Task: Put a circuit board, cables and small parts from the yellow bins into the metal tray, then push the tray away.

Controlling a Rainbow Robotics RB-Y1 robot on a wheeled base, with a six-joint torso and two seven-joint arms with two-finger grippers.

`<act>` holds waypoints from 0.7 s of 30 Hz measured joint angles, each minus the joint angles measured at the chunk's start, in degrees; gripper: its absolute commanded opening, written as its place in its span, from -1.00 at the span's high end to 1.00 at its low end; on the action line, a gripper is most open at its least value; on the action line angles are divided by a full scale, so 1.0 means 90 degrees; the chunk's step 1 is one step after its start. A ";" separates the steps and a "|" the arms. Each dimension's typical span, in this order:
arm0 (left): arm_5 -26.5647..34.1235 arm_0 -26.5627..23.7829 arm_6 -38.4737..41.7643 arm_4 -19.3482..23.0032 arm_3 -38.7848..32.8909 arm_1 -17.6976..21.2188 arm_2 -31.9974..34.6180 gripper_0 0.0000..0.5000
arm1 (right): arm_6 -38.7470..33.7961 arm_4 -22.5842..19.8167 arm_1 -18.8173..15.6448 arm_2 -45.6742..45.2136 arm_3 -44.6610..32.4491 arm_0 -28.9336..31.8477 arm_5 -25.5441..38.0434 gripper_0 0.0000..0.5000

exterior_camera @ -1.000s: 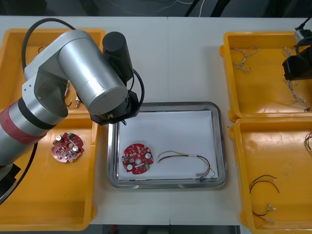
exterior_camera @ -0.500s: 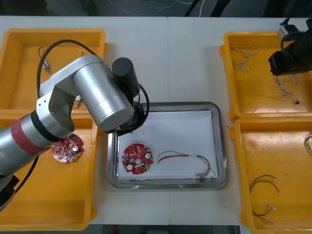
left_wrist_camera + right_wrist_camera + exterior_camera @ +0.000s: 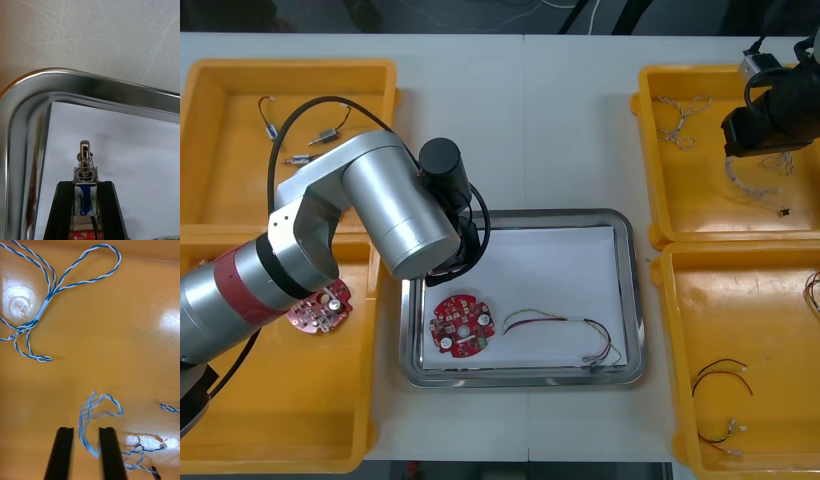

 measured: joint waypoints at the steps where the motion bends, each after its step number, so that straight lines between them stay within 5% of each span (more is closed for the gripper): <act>1: -0.0022 0.0000 0.0000 -0.0009 0.0000 0.0000 -0.0013 1.00 | 0.0000 0.0000 0.0000 0.0000 0.0000 0.0000 0.0000 -0.86; 2: -0.0028 0.0000 0.0000 -0.0012 0.0000 0.0000 -0.0018 1.00 | 0.0000 0.0000 0.0000 0.0000 0.0000 0.0000 0.0000 -0.99; 9: -0.0042 0.0000 0.0001 -0.0030 0.0000 0.0000 -0.0019 0.98 | 0.0001 0.0007 0.0000 0.0000 0.0000 0.0000 0.0001 -1.00; 11: -0.0042 0.0000 0.0001 -0.0042 0.0001 -0.0001 -0.0019 0.71 | 0.0001 0.0012 0.0000 0.0000 0.0000 0.0000 0.0012 -1.00; 14: -0.0043 0.0000 0.0002 -0.0048 0.0001 -0.0001 -0.0019 -0.24 | 0.0003 0.0012 0.0000 0.0000 0.0000 0.0000 0.0069 -1.00; 15: -0.0043 0.0000 0.0002 -0.0051 0.0001 -0.0002 -0.0019 -0.35 | 0.0005 0.0011 0.0000 0.0000 0.0000 0.0000 0.0114 -1.00; 17: -0.0043 0.0000 0.0004 -0.0057 0.0001 -0.0002 -0.0019 -0.95 | 0.0010 -0.0001 0.0000 0.0000 0.0000 0.0000 0.0241 -1.00; 21: -0.0043 0.0000 0.0022 -0.0076 0.0001 -0.0002 -0.0019 -1.00 | 0.0022 -0.0064 0.0000 0.0000 0.0000 0.0000 0.0481 -1.00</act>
